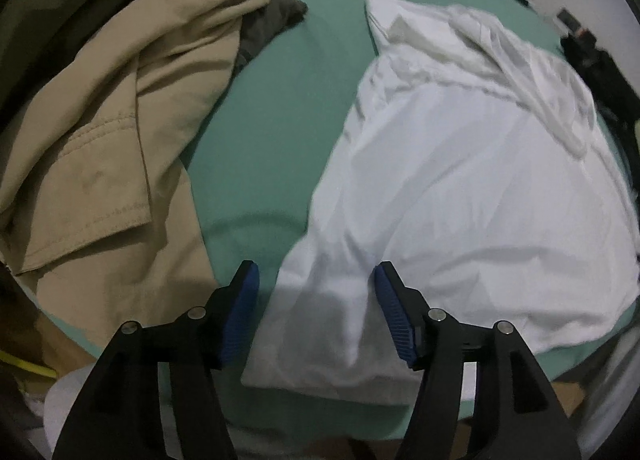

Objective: Fold large clothes

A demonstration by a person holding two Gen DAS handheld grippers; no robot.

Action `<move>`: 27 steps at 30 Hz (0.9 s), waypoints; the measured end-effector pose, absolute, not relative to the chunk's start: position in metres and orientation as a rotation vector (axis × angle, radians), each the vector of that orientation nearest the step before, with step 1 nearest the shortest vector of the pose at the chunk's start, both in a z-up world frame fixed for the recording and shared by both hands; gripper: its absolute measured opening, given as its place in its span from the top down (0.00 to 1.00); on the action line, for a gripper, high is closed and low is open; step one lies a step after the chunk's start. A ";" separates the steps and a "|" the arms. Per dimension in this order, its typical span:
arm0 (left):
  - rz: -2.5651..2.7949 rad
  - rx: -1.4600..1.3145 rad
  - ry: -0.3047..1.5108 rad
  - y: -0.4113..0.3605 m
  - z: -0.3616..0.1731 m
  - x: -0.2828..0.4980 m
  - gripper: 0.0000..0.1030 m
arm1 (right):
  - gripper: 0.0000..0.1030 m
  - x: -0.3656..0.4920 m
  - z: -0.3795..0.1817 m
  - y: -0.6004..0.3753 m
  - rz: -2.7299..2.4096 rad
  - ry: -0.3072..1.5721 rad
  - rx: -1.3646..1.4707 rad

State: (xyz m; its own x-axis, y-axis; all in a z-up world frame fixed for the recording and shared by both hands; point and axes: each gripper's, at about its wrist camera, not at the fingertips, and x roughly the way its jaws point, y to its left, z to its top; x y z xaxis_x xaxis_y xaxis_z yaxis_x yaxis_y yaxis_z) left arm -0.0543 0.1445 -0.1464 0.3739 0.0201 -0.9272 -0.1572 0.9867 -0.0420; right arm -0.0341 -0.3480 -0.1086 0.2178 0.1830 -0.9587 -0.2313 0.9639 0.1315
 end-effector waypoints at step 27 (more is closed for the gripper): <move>0.061 -0.087 1.007 0.145 -0.070 -0.090 0.98 | 0.96 -0.081 -0.045 -0.374 0.211 1.116 0.132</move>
